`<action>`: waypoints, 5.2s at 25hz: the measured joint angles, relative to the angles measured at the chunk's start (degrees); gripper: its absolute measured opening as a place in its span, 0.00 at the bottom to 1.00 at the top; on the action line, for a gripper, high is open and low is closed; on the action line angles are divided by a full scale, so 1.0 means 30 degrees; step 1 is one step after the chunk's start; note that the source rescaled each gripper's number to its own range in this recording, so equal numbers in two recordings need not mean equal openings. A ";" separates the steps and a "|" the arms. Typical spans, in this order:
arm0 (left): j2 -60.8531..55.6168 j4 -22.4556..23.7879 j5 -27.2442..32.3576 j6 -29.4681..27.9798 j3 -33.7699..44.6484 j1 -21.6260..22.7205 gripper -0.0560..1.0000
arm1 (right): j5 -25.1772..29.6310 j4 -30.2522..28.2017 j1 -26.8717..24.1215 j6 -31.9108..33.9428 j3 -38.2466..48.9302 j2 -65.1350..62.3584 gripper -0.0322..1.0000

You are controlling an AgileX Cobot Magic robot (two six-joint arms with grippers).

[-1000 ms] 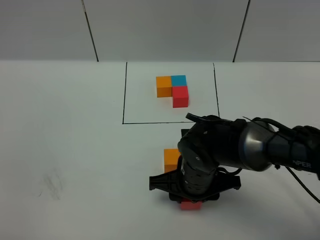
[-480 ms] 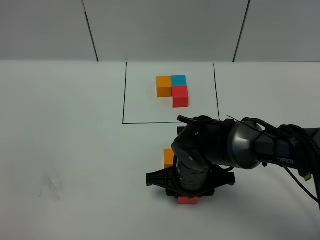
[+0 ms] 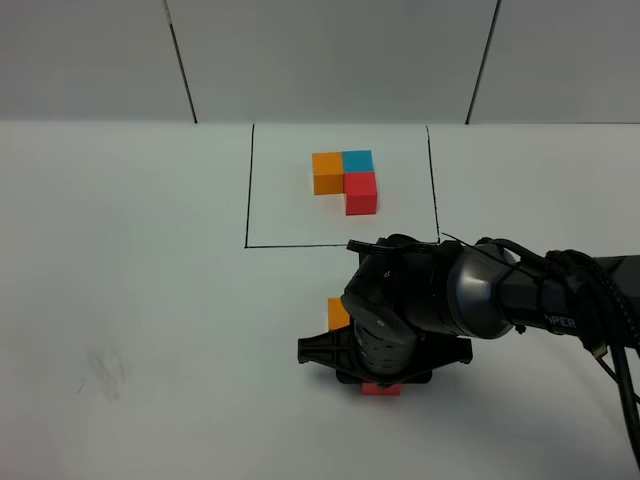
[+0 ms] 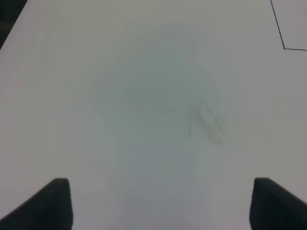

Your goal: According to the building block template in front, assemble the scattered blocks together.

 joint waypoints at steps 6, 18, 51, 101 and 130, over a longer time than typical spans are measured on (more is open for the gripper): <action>0.0000 0.0000 0.0000 0.0000 0.0000 0.0000 0.67 | -0.0274 -0.0534 0.0000 0.0342 0.0000 0.0000 0.23; 0.0000 0.0000 0.0000 0.0000 0.0000 0.0000 0.66 | -0.0675 -0.1118 0.0000 0.0341 -0.0019 0.0100 0.23; 0.0000 0.0000 0.0000 0.0000 0.0000 0.0000 0.66 | -0.0470 -0.2348 -0.0055 0.1202 -0.0163 0.0322 0.23; 0.0000 0.0000 0.0000 -0.0002 0.0000 0.0000 0.66 | 0.2645 -0.0656 0.0785 -0.1471 -0.0163 -0.2524 0.99; 0.0000 0.0000 0.0000 -0.0002 0.0000 0.0000 0.66 | 0.6123 -0.6658 -1.3533 -1.8175 -0.0163 -1.9207 0.99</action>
